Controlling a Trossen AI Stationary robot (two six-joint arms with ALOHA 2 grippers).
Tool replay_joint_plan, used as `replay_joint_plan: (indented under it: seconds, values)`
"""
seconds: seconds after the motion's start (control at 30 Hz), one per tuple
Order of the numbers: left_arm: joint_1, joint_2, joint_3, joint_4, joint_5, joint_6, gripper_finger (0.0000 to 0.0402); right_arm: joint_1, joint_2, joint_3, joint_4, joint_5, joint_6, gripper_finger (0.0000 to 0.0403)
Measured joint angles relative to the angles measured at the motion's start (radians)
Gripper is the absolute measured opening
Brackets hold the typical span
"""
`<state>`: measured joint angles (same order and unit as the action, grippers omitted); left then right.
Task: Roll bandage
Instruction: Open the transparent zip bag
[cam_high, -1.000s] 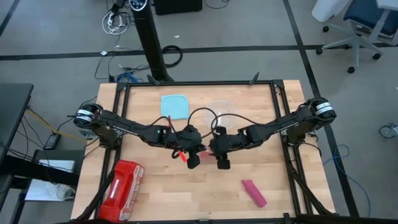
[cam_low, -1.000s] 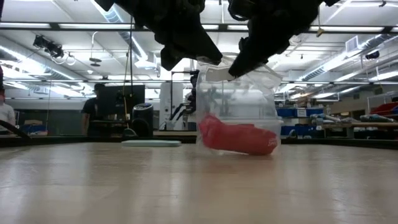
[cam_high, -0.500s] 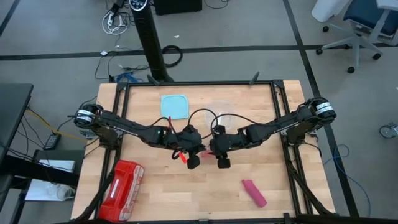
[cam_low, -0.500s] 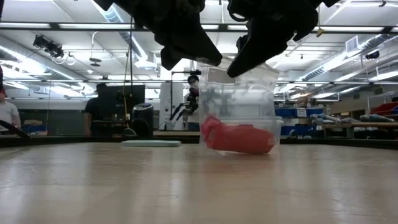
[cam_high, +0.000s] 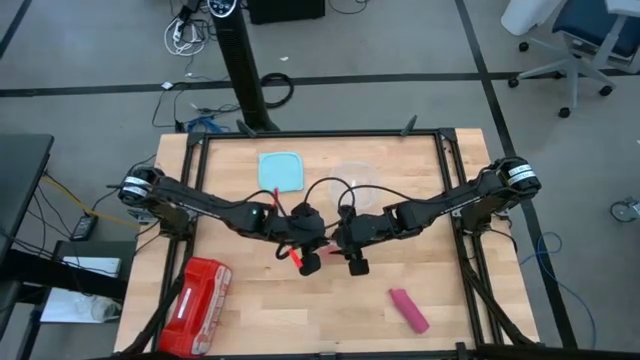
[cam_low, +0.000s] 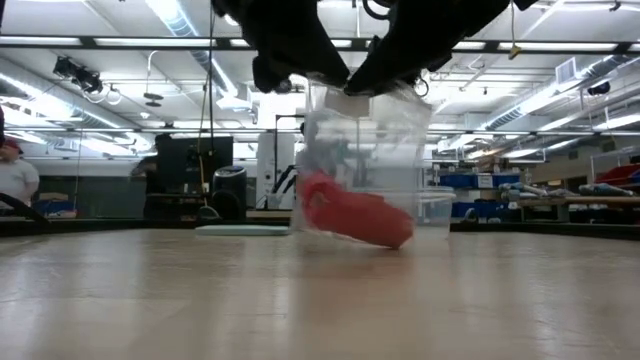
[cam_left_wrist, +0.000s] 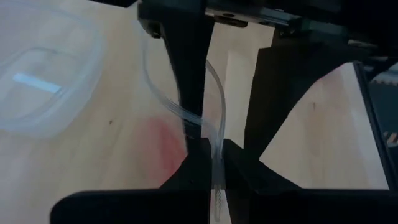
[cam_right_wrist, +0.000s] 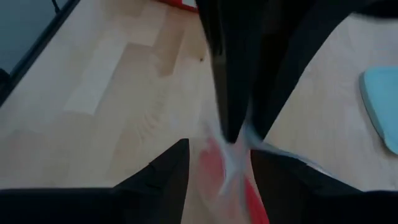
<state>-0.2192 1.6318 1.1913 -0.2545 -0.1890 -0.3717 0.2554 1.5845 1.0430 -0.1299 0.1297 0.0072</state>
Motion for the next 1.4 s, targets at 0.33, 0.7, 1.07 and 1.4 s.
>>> replay_joint_plan:
  seconds: [0.33,0.7,1.07,1.4]
  values:
    - [-0.012,0.0,0.173,-0.287,-0.001,-0.004,0.0021,0.001,0.0,0.001,0.0,-0.083,0.182,0.0167]
    - [-0.012,0.132,0.167,-0.258,0.076,-0.026,0.0021,0.014,0.0,-0.056,0.02,-0.107,0.259,0.0165]
    - [-0.012,0.216,0.166,-0.182,0.019,-0.008,0.0021,0.014,0.001,-0.103,-0.08,-0.107,0.267,0.0164]
    - [-0.02,0.215,0.16,-0.148,-0.059,0.021,0.0021,0.017,0.001,-0.105,-0.062,-0.023,0.244,0.0162]
